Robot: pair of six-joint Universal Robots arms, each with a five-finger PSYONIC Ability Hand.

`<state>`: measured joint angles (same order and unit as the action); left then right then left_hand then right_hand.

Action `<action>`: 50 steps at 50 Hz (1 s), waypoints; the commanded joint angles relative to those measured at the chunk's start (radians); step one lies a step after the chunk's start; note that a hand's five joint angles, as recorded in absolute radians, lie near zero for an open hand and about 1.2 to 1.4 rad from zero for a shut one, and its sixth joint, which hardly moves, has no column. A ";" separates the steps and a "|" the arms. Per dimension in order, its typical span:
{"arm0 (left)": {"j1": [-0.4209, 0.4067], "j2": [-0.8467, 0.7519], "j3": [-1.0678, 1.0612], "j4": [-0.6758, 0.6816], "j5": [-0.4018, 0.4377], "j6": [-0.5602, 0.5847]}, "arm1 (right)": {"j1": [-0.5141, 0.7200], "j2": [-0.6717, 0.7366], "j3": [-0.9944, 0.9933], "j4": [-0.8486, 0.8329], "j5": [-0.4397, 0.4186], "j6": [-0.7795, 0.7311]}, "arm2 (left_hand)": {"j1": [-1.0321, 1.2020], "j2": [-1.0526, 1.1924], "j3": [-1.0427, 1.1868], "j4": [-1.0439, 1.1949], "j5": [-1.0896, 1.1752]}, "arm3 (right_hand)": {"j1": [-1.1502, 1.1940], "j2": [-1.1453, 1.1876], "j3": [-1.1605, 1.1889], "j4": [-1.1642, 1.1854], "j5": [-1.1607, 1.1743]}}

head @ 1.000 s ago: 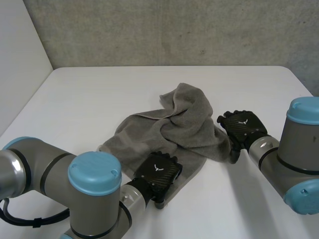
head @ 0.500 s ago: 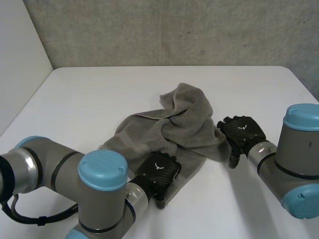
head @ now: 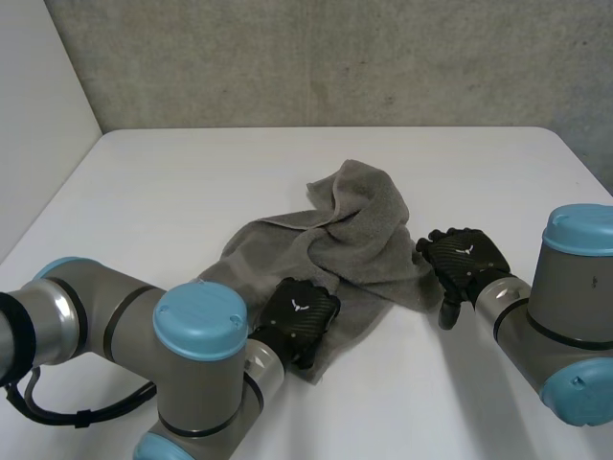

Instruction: Fold the towel.

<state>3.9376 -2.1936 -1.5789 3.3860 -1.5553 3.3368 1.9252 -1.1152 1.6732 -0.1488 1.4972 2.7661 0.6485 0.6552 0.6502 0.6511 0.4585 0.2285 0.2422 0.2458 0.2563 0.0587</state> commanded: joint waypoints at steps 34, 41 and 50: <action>0.009 0.018 -0.006 0.004 0.003 -0.003 | 0.001 0.009 0.002 0.000 0.000 0.000 | 0.748 0.741 0.746 0.745 0.763 | -0.054 -0.068 -0.071 -0.082 -0.059; 0.029 0.095 -0.018 0.012 0.001 -0.014 | 0.001 0.009 0.000 0.000 0.000 0.000 | 0.748 0.741 0.746 0.745 0.763 | -0.054 -0.068 -0.071 -0.082 -0.059; 0.150 0.187 -0.047 0.027 0.009 -0.003 | -0.002 0.006 -0.004 0.002 0.008 0.003 | 0.748 0.741 0.746 0.745 0.763 | -0.054 -0.068 -0.071 -0.082 -0.059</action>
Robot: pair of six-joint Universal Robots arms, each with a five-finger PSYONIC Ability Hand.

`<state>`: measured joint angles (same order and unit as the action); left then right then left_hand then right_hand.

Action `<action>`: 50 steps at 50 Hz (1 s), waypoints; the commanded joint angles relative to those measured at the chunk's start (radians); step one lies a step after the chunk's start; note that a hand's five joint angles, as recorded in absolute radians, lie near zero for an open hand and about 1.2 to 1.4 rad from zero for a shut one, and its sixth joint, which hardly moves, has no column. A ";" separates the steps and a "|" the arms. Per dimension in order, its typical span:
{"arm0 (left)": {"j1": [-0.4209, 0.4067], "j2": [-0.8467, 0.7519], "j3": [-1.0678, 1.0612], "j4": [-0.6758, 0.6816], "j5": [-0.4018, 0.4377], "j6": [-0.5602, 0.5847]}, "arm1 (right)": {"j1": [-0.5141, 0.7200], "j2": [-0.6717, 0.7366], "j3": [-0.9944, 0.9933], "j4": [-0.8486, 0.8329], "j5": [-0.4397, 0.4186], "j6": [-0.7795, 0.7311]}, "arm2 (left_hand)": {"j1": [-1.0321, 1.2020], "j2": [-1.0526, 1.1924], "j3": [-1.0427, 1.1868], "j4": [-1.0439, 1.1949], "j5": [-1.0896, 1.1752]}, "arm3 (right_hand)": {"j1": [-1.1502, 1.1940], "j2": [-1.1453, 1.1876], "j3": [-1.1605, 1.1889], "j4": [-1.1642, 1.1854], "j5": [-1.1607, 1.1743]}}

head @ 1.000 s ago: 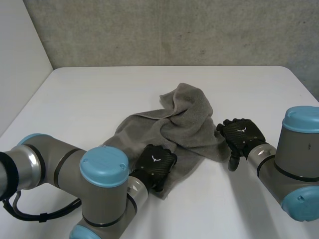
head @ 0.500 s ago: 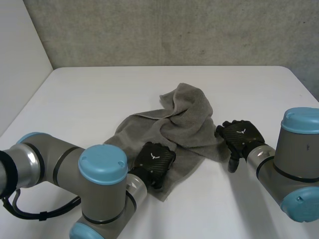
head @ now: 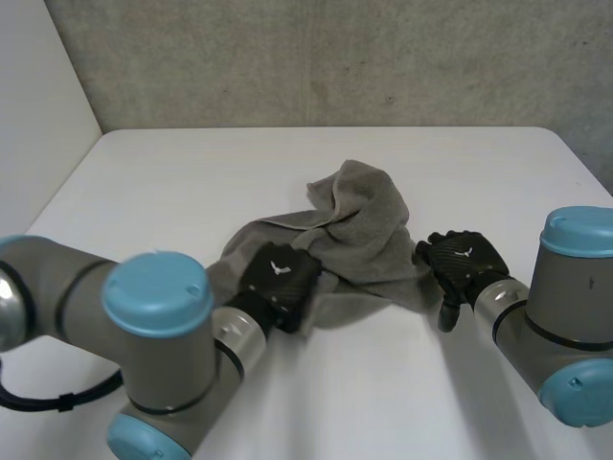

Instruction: Fold the towel.

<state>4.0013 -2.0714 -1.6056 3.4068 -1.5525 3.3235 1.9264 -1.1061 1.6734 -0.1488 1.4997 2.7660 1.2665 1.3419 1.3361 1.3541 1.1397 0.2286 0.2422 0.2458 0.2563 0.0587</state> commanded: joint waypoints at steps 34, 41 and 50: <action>0.449 0.180 -0.128 -0.004 0.149 0.011 | 0.014 0.101 -0.073 -0.080 0.013 0.014 | 0.130 0.054 0.060 0.042 0.082 | 0.047 0.034 0.030 0.020 0.043; 0.473 0.194 -0.125 -0.003 0.149 0.007 | 0.029 0.135 -0.081 -0.113 0.013 0.018 | 0.130 0.054 0.060 0.042 0.082 | 0.118 0.104 0.100 0.090 0.113; 0.504 0.209 -0.114 -0.003 0.149 0.004 | 0.060 0.153 -0.087 -0.124 0.013 0.029 | 0.130 0.054 0.060 0.042 0.082 | 0.124 0.110 0.106 0.096 0.119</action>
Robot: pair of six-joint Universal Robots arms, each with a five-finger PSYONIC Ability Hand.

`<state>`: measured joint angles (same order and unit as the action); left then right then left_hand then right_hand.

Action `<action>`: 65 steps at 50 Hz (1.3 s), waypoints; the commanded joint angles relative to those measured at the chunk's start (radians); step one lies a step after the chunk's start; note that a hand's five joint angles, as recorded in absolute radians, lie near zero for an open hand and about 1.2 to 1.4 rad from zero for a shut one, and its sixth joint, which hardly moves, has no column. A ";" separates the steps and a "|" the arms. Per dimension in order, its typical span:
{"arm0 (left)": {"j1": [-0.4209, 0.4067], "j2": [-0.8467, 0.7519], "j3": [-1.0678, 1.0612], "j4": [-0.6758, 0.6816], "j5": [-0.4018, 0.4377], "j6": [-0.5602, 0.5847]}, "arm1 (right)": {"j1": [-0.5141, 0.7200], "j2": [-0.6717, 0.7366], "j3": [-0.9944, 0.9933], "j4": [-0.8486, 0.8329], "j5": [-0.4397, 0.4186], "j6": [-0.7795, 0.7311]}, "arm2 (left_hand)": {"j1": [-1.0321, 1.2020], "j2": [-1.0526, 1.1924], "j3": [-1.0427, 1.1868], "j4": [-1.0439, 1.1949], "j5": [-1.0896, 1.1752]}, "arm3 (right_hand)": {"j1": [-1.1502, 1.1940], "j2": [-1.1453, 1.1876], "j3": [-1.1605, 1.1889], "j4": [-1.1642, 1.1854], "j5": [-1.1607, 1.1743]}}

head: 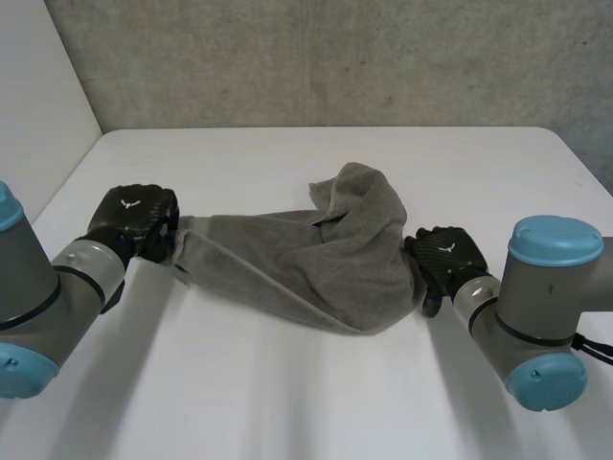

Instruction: Fold the towel.

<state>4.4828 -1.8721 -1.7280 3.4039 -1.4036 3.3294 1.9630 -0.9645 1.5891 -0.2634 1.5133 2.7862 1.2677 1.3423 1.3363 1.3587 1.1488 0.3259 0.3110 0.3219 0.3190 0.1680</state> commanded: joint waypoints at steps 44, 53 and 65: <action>0.112 0.099 0.030 -0.002 0.002 -0.080 | 0.039 -0.163 -0.156 0.053 -0.001 0.130 | 0.129 0.054 0.060 0.038 0.073 | 1.070 1.085 1.074 1.077 1.054; 0.110 0.175 0.012 0.005 0.011 -0.194 | 0.022 -0.375 -0.242 0.204 -0.061 0.187 | 0.129 0.054 0.060 0.038 0.073 | 1.070 1.085 1.074 1.077 1.054; 0.113 0.165 -0.002 0.011 0.037 -0.200 | 0.054 -0.216 -0.305 0.312 -0.054 0.038 | 0.129 0.054 0.060 0.038 0.073 | 1.070 1.085 1.074 1.077 1.054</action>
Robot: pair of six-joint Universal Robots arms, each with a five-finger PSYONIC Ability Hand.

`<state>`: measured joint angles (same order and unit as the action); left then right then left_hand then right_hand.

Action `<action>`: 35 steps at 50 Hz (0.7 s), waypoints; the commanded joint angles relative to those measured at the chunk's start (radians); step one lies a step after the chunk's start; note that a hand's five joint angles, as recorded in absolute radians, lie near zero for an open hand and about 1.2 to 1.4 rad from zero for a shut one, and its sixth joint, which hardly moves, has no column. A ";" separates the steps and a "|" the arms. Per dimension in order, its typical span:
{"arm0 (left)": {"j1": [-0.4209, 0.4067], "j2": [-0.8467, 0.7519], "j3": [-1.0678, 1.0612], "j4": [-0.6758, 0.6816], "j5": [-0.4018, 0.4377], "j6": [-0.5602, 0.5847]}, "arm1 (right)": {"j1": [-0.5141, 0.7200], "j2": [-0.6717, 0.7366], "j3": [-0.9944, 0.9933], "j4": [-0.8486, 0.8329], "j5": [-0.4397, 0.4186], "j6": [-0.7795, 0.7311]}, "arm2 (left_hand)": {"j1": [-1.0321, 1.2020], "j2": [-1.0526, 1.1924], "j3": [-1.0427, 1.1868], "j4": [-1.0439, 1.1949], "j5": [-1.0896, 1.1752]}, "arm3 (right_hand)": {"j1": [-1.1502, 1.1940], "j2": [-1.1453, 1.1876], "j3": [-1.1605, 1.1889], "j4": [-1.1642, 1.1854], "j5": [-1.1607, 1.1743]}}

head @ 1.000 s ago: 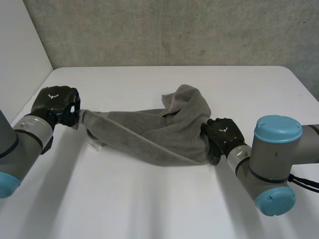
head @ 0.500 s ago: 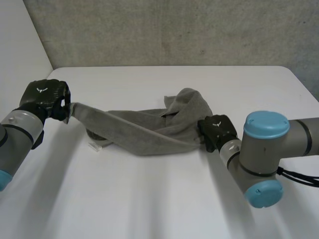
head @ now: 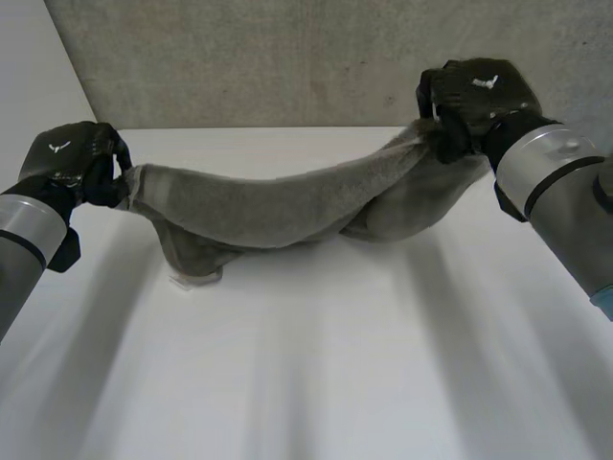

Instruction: Fold the towel.

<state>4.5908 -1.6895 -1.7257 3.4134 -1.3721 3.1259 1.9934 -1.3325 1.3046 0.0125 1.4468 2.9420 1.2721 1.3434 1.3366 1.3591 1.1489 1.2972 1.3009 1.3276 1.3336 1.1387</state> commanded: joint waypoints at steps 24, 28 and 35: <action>0.028 -0.084 0.011 0.003 0.004 0.013 | -0.022 0.266 -0.036 0.101 0.069 -0.210 | 0.124 0.053 0.060 0.037 0.073 | -0.939 -0.943 -0.970 -0.976 -0.955; 0.030 -0.084 0.008 0.003 0.004 0.013 | -0.063 0.279 -0.054 0.110 0.037 -0.202 | 0.124 0.053 0.060 0.037 0.073 | -0.922 -0.925 -0.952 -0.958 -0.938; 0.030 -0.084 0.000 0.003 0.004 0.013 | -0.114 0.357 -0.120 0.194 -0.074 -0.198 | 0.124 0.053 0.060 0.037 0.073 | -0.913 -0.916 -0.943 -0.949 -0.929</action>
<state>4.6210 -1.7733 -1.7195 3.4162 -1.3683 3.1386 1.9189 -1.0426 1.2409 0.1366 1.4562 2.7411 1.2722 1.3440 1.3366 1.3592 1.1489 0.4145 0.4263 0.4196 0.4163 0.2062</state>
